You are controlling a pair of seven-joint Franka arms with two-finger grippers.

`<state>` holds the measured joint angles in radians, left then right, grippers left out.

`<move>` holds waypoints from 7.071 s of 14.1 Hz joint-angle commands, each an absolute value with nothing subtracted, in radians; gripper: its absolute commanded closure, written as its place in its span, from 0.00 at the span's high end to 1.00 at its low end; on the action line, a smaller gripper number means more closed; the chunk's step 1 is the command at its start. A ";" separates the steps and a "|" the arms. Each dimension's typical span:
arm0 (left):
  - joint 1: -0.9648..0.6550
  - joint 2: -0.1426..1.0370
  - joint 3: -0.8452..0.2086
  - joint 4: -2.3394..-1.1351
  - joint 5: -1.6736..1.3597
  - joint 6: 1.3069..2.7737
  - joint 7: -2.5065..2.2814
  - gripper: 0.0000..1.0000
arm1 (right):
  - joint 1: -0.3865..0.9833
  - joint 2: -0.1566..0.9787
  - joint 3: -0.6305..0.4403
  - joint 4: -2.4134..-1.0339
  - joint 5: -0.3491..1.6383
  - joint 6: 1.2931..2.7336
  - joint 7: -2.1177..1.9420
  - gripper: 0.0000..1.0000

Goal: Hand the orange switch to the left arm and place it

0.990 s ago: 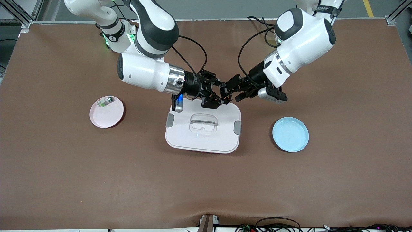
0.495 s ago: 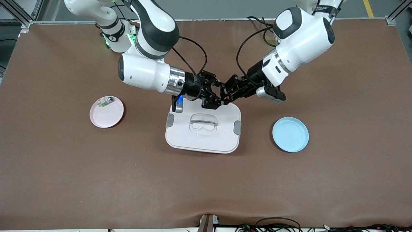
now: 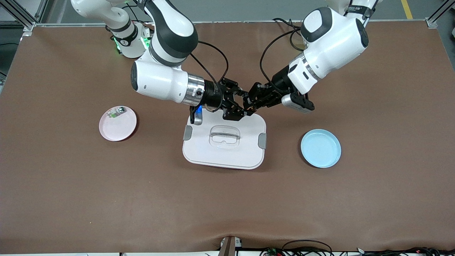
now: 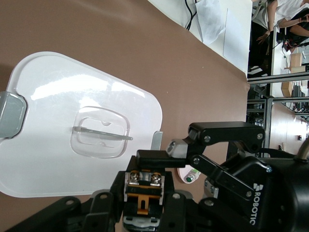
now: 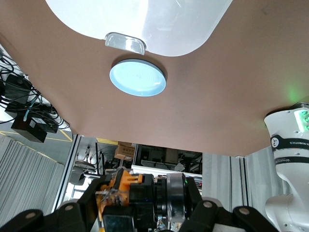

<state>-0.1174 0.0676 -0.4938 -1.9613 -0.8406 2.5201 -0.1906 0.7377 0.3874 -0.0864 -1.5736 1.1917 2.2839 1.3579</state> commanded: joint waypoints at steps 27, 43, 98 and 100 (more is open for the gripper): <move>0.218 0.215 -0.489 -2.011 -0.149 2.345 0.349 0.00 | 0.701 0.197 -0.100 -1.686 0.476 2.060 1.130 1.00; 0.261 0.571 -0.483 -1.890 0.268 2.384 0.825 0.00 | 0.450 0.043 -0.100 -1.747 0.204 1.758 0.464 1.00; 0.051 -0.058 -0.158 -1.551 0.060 1.482 -0.256 1.00 | -0.023 0.110 -0.095 -1.401 0.014 1.520 -0.015 1.00; 0.046 -0.069 -0.153 -1.555 0.057 1.482 -0.233 1.00 | -0.023 0.107 -0.091 -1.394 0.000 1.520 -0.017 1.00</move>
<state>0.0608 -0.0379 -0.1822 -1.5255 0.0802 1.4815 -0.2711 -0.0108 0.1073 -0.1082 -1.4171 0.0295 1.5418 -0.0058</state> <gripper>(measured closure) 0.000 0.000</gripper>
